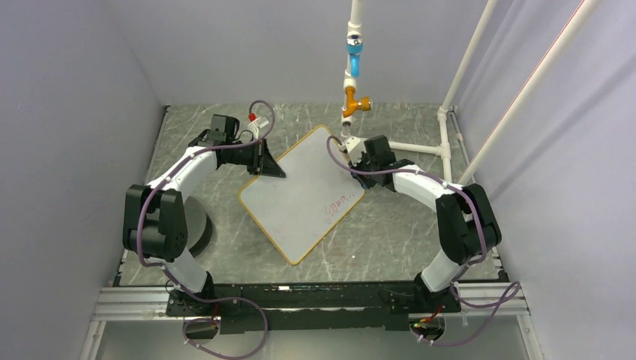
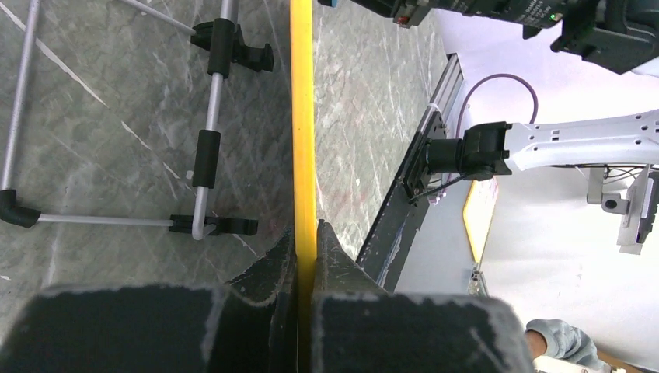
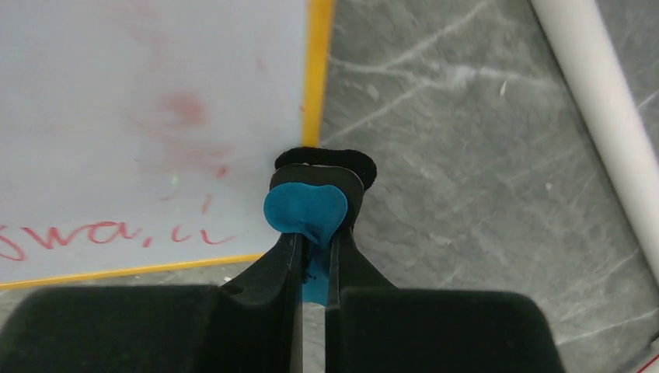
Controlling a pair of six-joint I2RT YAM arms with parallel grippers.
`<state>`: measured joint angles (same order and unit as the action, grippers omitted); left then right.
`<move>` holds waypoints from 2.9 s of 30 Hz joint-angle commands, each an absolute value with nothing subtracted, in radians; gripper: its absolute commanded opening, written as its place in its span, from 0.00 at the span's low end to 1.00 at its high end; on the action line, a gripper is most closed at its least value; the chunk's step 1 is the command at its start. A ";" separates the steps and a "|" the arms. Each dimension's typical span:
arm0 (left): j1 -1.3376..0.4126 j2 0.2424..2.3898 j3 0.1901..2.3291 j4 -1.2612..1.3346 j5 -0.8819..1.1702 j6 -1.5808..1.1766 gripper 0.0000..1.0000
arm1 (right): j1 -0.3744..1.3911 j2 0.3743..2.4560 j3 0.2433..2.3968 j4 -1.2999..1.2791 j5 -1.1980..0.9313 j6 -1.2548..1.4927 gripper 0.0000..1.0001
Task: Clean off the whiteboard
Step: Erase the whiteboard at the center of the board.
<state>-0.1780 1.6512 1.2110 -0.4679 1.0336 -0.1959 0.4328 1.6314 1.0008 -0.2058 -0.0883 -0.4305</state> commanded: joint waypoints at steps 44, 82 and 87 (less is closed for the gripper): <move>-0.210 1.570 1.201 -0.446 1.216 -0.178 0.00 | 0.605 1.356 0.720 -0.081 -0.550 -0.826 0.00; -0.215 1.558 1.200 -0.448 1.221 -0.170 0.00 | 0.793 1.397 0.758 -0.089 -0.196 -0.787 0.00; -0.215 1.562 1.201 -0.454 1.219 -0.166 0.00 | 0.935 1.415 0.742 -0.199 -0.279 -0.858 0.00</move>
<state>-0.2054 1.6257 1.1820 -0.4839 1.0714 -0.1604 0.8581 1.4017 0.7570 -0.1047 -0.1860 -0.7982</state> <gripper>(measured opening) 0.060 0.086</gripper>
